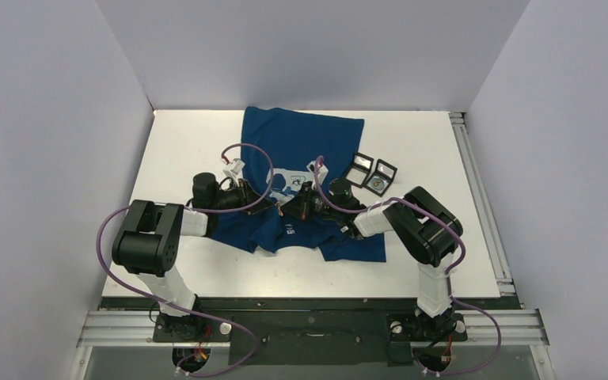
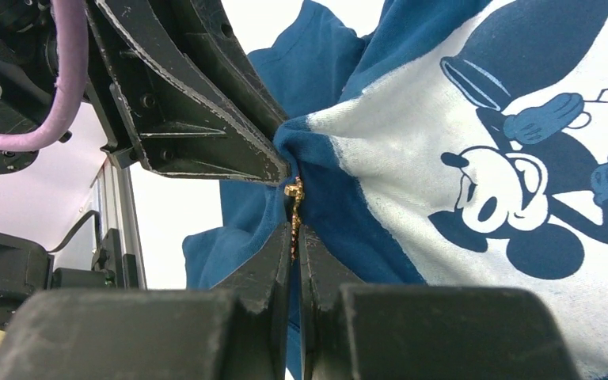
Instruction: Remove the brooch from the garment
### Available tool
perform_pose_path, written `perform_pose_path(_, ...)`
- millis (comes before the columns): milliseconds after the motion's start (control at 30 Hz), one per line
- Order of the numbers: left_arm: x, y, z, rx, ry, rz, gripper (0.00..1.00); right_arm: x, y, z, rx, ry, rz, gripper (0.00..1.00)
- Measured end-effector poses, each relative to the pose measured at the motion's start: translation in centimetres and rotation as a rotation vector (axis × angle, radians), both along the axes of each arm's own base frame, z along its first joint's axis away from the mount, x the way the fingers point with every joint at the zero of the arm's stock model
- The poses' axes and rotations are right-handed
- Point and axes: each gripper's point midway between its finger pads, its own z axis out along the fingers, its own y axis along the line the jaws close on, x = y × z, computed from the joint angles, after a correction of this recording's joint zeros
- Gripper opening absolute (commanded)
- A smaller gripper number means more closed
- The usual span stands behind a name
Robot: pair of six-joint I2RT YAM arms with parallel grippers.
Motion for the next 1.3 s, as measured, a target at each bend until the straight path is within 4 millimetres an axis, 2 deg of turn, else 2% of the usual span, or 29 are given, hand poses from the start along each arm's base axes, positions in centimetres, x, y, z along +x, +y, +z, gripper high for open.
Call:
perform_pose_path(433, 0.6, 1.3, -0.2, 0.002, 0.014, 0.042, 0.18, 0.3, -0.3, 0.1, 0.004, -0.009, -0.004, 0.00)
perform_pose_path(667, 0.9, 2.1, -0.1, -0.010, 0.023, 0.068, 0.46, 0.2, -0.6, -0.8, -0.036, -0.019, 0.003, 0.00)
perform_pose_path(833, 0.8, 2.2, -0.3, -0.011, 0.030, 0.073, 0.54, -0.1, -1.3, -1.9, -0.103, -0.016, 0.012, 0.00)
perform_pose_path(1033, 0.7, 2.2, -0.3, -0.012, 0.031, 0.073, 0.56, -0.7, -2.0, -2.5, -0.179, -0.035, 0.032, 0.00)
perform_pose_path(1300, 0.7, 2.3, -0.3, -0.009, 0.027, 0.072, 0.62, -1.5, -3.3, -4.7, -0.297, -0.017, 0.053, 0.00)
